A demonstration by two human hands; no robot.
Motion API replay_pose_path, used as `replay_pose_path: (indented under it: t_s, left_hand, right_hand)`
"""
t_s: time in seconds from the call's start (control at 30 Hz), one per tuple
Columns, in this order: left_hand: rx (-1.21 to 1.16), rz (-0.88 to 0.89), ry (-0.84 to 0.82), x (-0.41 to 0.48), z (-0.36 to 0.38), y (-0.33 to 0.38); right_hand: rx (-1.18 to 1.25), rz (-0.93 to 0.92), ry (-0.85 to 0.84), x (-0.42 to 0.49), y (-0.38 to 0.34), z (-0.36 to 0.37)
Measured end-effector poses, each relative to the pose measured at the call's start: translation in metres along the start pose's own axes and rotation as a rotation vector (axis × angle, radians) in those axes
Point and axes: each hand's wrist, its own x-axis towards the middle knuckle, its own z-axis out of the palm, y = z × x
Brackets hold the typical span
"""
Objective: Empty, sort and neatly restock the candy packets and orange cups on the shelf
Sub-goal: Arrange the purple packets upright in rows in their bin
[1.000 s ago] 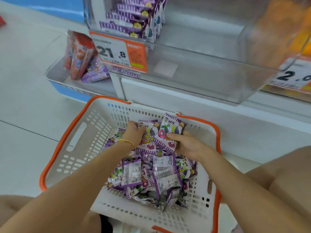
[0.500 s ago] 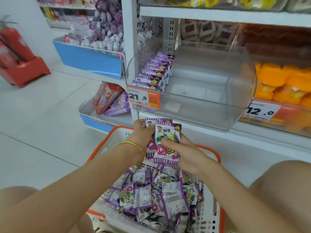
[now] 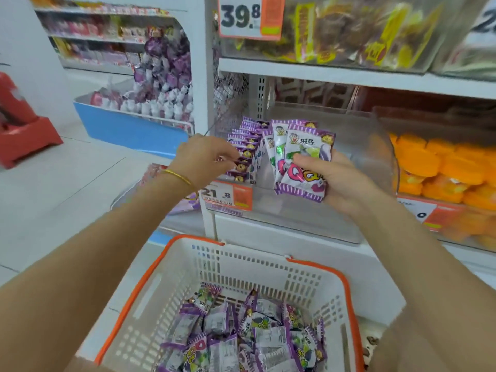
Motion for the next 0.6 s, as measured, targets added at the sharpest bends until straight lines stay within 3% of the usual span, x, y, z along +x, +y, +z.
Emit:
replay_pose_path:
  t_s: [0.1, 0.2, 0.37, 0.6]
  left_hand:
    - [0.432, 0.106, -0.289, 0.031, 0.0, -0.01]
    - [0.633, 0.216, -0.387, 0.053, 0.003, -0.011]
    - [0.781, 0.273, -0.417, 0.074, 0.012, -0.016]
    - [0.767, 0.268, -0.318, 0.08, 0.014, -0.027]
  right_hand:
    - [-0.047, 0.061, -0.03, 0.024, -0.005, -0.006]
    - [-0.016, 0.143, -0.106, 0.045, -0.005, -0.006]
    - [0.061, 0.213, -0.162, 0.07, 0.005, 0.002]
    - [0.111, 0.302, -0.145, 0.085, 0.025, 0.006]
